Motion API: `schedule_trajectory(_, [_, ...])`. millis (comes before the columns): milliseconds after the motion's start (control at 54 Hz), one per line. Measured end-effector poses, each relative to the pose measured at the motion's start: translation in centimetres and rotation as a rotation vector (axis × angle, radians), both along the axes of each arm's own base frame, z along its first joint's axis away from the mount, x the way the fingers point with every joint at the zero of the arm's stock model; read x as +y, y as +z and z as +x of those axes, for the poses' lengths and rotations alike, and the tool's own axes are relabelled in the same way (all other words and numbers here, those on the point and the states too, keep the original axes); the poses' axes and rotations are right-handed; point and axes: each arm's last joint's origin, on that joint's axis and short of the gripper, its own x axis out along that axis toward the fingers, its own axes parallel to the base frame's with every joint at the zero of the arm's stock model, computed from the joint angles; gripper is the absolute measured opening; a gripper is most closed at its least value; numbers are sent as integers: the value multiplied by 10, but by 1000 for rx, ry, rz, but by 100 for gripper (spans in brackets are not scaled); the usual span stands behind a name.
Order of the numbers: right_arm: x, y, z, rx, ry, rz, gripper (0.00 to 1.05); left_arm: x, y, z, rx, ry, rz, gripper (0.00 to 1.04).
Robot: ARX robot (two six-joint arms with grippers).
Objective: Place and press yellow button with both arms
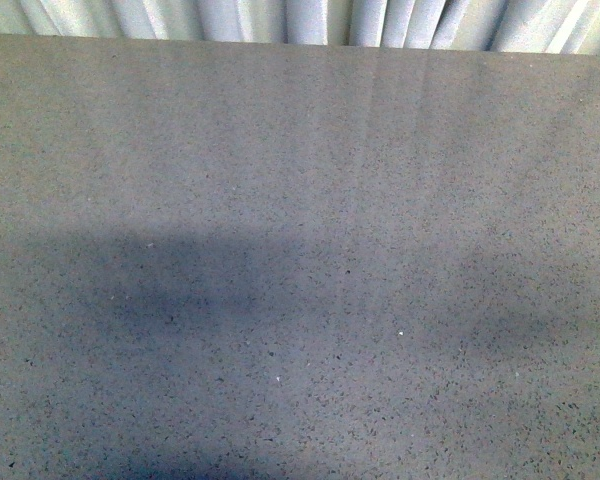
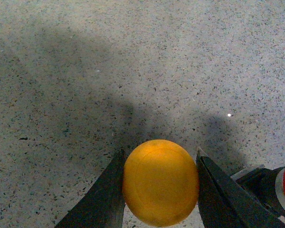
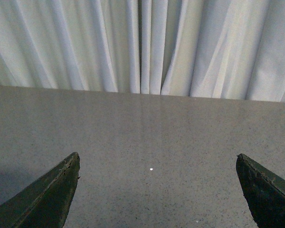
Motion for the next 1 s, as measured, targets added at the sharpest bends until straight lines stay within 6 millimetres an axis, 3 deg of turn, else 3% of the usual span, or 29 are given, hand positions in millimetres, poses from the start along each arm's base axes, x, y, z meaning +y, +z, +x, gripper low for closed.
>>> schedule_trajectory(167, [0, 0, 0, 0, 0, 0, 96, 5, 8, -1, 3, 8, -6, 34])
schedule_trajectory(315, [0, 0, 0, 0, 0, 0, 96, 7, 44, 9, -73, 2, 12, 34])
schedule_trajectory(407, [0, 0, 0, 0, 0, 0, 96, -5, 72, 19, -136, -35, 17, 34])
schedule_trajectory(463, [0, 0, 0, 0, 0, 0, 96, -25, 88, 26, -174, -89, 7, 34])
schedule_trajectory(556, [0, 0, 0, 0, 0, 0, 96, -65, 99, 34, -200, -189, -28, 34])
schedule_trajectory(630, [0, 0, 0, 0, 0, 0, 96, -112, 96, 41, -193, -303, -61, 34])
schedule_trajectory(722, [0, 0, 0, 0, 0, 0, 96, -173, 79, 45, -158, -453, -103, 34])
schedule_trajectory(870, [0, 0, 0, 0, 0, 0, 96, -224, 55, 47, -103, -562, -154, 34])
schedule_trajectory(1000, [0, 0, 0, 0, 0, 0, 96, -250, 40, 53, -80, -595, -172, 33])
